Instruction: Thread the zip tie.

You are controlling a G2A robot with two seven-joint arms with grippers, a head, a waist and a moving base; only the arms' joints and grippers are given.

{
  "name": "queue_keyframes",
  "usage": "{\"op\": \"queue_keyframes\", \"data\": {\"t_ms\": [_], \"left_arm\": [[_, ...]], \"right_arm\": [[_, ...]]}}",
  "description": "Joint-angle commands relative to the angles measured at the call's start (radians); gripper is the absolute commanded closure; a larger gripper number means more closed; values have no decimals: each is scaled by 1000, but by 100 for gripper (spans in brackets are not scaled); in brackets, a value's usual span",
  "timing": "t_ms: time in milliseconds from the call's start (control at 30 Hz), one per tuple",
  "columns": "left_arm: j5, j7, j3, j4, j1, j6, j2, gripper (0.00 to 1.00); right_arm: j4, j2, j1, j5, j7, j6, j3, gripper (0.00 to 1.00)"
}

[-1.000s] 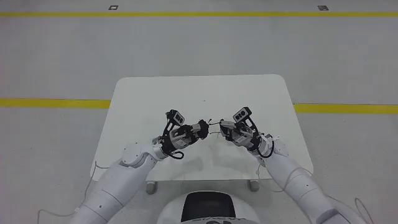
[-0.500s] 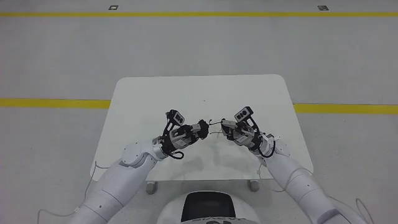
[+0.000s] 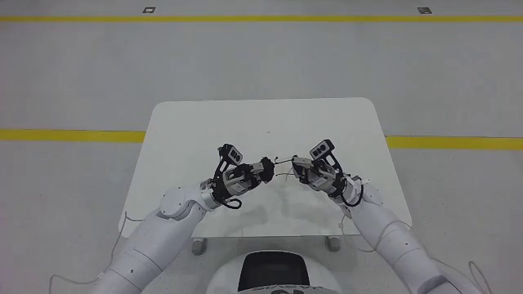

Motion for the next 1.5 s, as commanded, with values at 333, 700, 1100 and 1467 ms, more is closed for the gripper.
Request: {"op": "queue_keyframes", "data": {"t_ms": [333,700,1100,1467], "left_arm": [[0,0,0,0,0,0,0,100],[0,0,0,0,0,0,0,100],[0,0,0,0,0,0,0,100],[0,0,0,0,0,0,0,100]], "right_arm": [[4,1,-5,-1,0,-3,10,100],[11,1,-7,1,0,-3,19,100],[12,2,-12,5,0,-3,29,100],[15,4,-16,5,0,-2,38,100]]}}
